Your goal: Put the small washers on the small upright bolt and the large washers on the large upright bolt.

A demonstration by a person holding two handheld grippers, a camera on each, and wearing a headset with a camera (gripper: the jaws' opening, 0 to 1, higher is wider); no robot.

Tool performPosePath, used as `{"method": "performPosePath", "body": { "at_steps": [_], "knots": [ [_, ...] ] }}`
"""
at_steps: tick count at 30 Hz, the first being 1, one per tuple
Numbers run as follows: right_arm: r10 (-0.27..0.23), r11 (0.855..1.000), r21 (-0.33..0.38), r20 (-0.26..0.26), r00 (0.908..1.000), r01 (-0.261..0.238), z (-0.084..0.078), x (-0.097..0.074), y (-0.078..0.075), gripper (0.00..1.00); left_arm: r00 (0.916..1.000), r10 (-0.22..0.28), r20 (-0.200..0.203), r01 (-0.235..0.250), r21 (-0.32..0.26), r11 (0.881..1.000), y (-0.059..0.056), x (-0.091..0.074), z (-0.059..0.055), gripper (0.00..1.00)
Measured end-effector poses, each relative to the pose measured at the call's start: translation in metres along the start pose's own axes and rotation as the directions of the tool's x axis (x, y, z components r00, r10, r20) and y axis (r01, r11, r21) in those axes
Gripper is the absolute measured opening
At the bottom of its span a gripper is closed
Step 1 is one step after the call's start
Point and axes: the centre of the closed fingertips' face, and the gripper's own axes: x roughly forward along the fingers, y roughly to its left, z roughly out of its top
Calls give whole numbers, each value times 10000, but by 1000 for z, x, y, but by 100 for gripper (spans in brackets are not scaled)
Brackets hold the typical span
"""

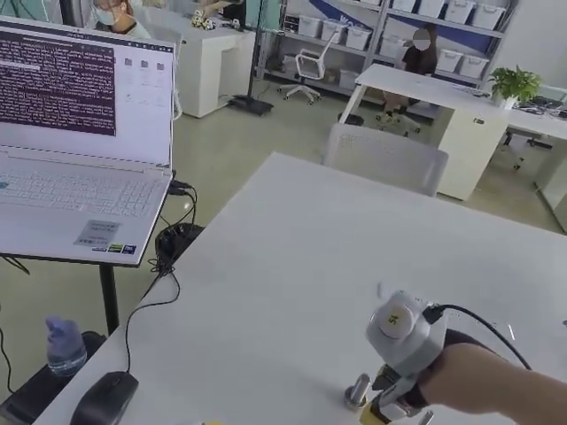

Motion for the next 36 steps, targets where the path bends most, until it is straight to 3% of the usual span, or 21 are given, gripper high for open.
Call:
{"method": "performPosePath", "body": {
  "at_steps": [15,36],
  "knots": [
    [238,9997,97,-85,9997,-237,-14,10,20,35,9998,9,190,-9,-5,10000,1,2,10,86],
    [23,9994,351,-208,9998,-16,-28,46,25,32,10000,-75,52,76,-85,9999,-2,2,3,85]
  ]
}}
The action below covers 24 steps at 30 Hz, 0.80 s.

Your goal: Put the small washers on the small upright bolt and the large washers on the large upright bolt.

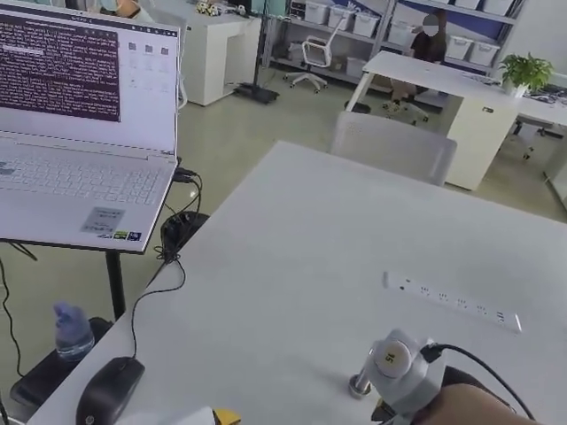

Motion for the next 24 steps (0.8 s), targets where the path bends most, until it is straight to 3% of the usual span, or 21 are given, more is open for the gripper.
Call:
{"method": "performPosePath", "body": {
  "at_steps": [24],
  "knots": [
    [-247,9997,-17,-225,9994,247,-3,21,-1,30,9999,-125,-99,125,5,9999,0,1,-5,84]
  ]
}}
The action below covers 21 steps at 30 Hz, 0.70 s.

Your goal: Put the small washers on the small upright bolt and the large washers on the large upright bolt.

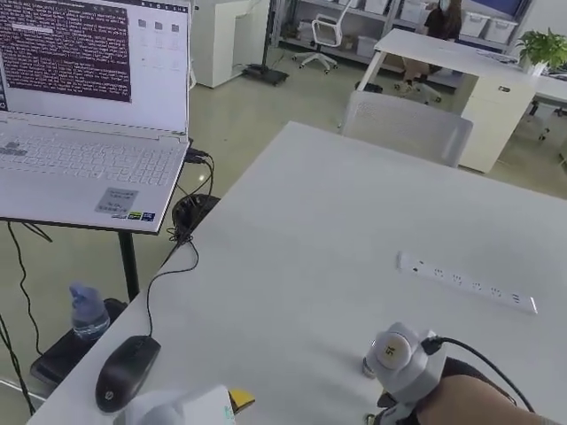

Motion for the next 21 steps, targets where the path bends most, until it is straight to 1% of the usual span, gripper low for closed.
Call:
{"method": "performPosePath", "body": {
  "at_steps": [5,8,13,21],
  "knots": [
    [57,10000,51,-28,10000,-57,-1,4,-1,29,10000,-9,3,9,20,10000,0,-1,1,84],
    [40,10000,-4,-86,10000,-40,-2,5,-1,29,10000,5,-1,-5,-40,10000,1,-1,1,84],
    [43,10000,84,-19,10000,-43,-3,5,-2,28,10000,-17,-58,17,-48,10000,0,0,-1,84],
    [-21,10000,60,-19,10000,21,-2,4,0,27,9999,-102,46,102,-128,9999,0,2,0,82]
  ]
}}
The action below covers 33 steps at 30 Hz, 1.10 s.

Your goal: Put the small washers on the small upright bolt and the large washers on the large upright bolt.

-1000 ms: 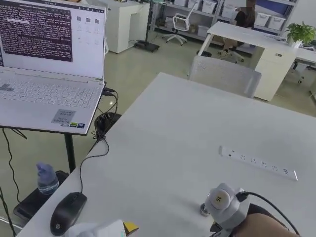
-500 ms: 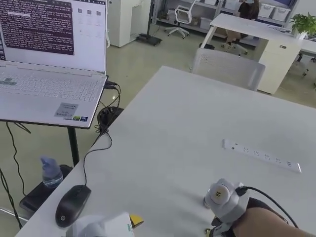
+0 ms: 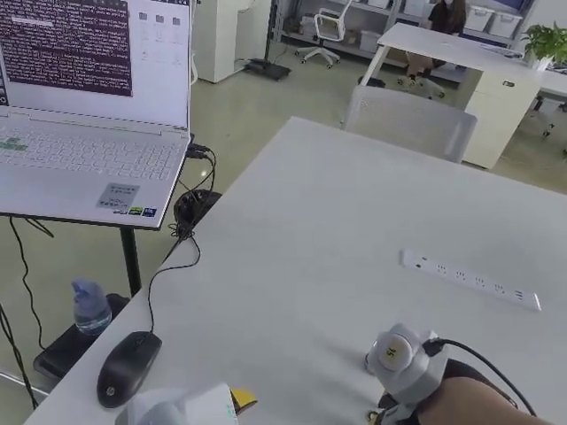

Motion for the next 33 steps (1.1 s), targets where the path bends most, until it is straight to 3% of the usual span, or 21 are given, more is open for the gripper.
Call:
{"method": "performPosePath", "body": {
  "at_steps": [4,8,17,33],
  "knots": [
    [-156,9998,-114,-46,9999,156,1,1,-3,14,10000,12,-71,-12,44,10000,1,0,-2,82],
    [-67,10000,22,-165,9998,67,1,1,-3,14,9999,105,81,-103,-129,9999,5,-2,-1,83],
    [-180,9997,-146,-252,9995,176,0,1,-2,13,10000,52,-39,-52,-16,10000,3,-2,-3,82],
    [54,10000,-36,-182,9998,-55,-1,-6,1,13,9998,144,128,-145,43,9999,4,-2,5,82]
  ]
}}
